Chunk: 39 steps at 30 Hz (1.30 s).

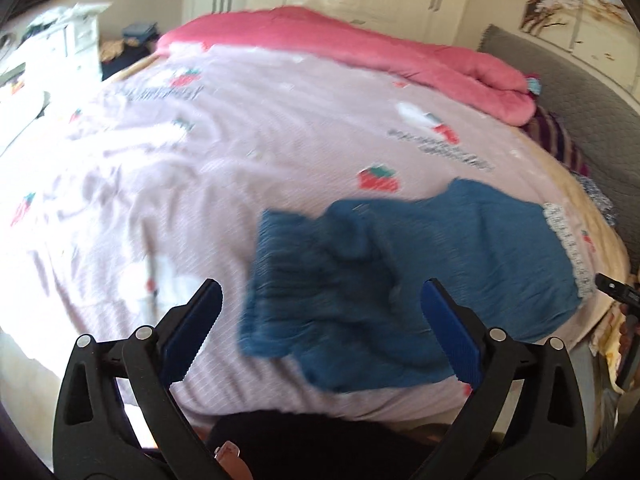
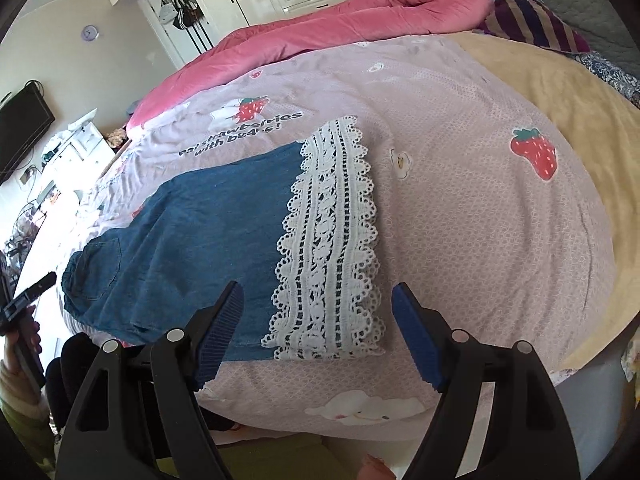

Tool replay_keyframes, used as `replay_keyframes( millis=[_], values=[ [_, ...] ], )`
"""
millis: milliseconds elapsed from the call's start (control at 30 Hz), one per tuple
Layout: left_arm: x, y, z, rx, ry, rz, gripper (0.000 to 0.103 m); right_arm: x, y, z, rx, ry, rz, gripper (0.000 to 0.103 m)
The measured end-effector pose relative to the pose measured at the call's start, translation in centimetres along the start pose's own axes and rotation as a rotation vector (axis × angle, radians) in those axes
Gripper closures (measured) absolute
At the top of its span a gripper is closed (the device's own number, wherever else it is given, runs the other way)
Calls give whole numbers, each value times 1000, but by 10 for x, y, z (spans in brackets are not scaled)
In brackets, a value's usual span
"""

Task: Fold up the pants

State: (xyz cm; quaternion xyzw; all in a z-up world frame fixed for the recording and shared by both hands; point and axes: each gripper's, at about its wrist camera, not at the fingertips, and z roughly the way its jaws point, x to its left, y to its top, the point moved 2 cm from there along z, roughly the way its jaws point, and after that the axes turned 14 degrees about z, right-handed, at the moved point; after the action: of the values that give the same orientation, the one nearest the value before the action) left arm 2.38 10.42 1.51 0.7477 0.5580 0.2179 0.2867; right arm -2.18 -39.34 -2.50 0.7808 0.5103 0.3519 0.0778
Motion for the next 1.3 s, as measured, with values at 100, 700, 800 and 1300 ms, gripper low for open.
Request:
replay_keyframes(
  millis=[100,700,800,1300],
  values=[
    [10,-7,14,35,-37,-53,10,-4,-1,2,6,-16,32,28],
    [14,-15,44,128,-97,-176,75,-26,-11,16,74,-6,137,78],
    [16,-10,40,119,-52,-136,75,-28,-13,7,48,-22,89,83],
    [25,-21,41,104,-68,-165,61,-25,-14,8,40,-78,20,60]
  ],
)
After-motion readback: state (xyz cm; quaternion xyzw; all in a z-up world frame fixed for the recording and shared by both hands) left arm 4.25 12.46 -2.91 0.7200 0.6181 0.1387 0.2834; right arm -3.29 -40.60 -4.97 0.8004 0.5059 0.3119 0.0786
